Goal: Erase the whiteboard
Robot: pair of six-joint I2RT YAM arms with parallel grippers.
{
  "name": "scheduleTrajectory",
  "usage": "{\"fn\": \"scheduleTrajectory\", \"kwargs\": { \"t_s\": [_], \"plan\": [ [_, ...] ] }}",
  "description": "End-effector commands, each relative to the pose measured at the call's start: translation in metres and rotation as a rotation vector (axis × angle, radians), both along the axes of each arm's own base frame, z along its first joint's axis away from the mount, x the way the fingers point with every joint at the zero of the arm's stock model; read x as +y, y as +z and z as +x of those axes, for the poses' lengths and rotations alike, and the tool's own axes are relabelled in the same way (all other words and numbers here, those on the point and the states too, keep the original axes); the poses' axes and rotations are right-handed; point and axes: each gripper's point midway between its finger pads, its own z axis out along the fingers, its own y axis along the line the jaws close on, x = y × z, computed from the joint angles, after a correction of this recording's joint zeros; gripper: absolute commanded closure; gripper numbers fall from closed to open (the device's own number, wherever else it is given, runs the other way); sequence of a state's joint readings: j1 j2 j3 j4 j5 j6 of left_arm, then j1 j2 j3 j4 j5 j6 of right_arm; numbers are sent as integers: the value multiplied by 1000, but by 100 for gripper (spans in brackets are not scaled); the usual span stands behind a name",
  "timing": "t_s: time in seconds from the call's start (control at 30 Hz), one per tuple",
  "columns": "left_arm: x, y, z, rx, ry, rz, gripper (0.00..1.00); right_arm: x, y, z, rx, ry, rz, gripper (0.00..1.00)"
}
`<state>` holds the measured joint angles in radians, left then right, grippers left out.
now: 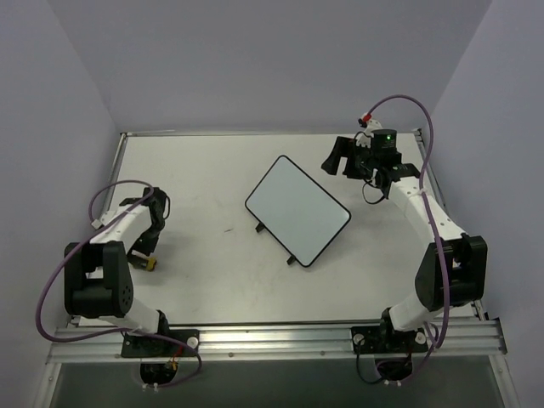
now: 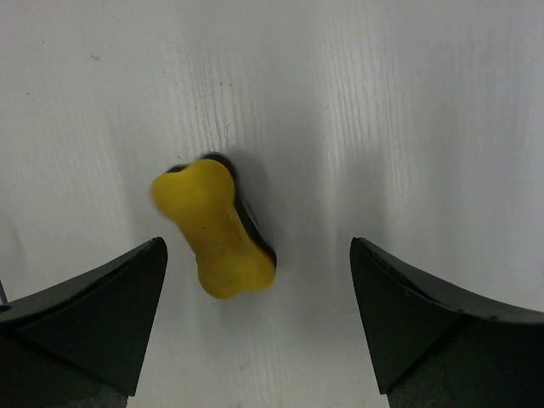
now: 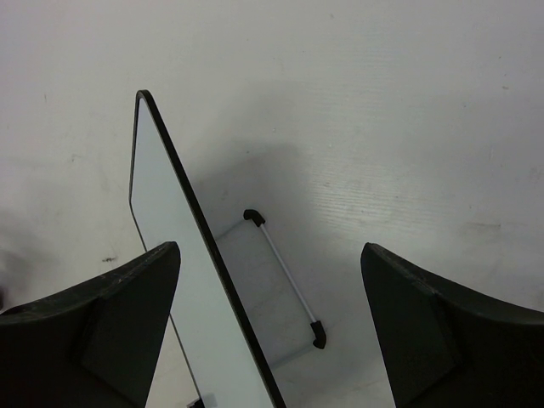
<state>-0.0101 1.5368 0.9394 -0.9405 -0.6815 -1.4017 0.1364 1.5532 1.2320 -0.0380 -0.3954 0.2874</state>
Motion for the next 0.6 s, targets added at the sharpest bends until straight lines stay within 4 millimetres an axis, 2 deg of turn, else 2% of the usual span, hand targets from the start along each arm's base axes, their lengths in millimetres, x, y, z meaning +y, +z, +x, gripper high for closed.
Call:
{"fn": "scheduleTrajectory", "kwargs": {
  "t_s": [0.0, 0.03, 0.2, 0.23, 0.33, 0.4, 0.47, 0.5, 0.57],
  "plan": [
    [11, 23, 0, -75, 29, 61, 1, -3, 24, -3, -62, -14, -13, 17],
    [12, 30, 3, -95, 30, 63, 6, -3, 26, -3, -66, -15, -13, 17],
    [15, 66, 8, -132, 9, 85, 6, -4, 31, -4, -73, -22, -13, 15],
    [15, 81, 14, -174, 0, 83, 6, -5, 33, -3, -76, -26, -13, 14],
    [11, 110, 23, -218, -81, 74, 6, -6, 39, -3, -87, -32, -16, 10],
    [8, 137, 41, -270, -183, 82, 6, -8, 47, -3, -99, -39, -20, 2],
    [-7, 165, 55, -303, -340, 75, 6, -10, 54, -5, -112, -45, -23, 0],
    [-24, 180, 70, -352, -441, 92, 6, -11, 57, -5, -120, -49, -23, 0],
    [-49, 206, 86, -385, -633, 123, 6, -13, 67, -6, -145, -61, -21, 0]
  ]
}}
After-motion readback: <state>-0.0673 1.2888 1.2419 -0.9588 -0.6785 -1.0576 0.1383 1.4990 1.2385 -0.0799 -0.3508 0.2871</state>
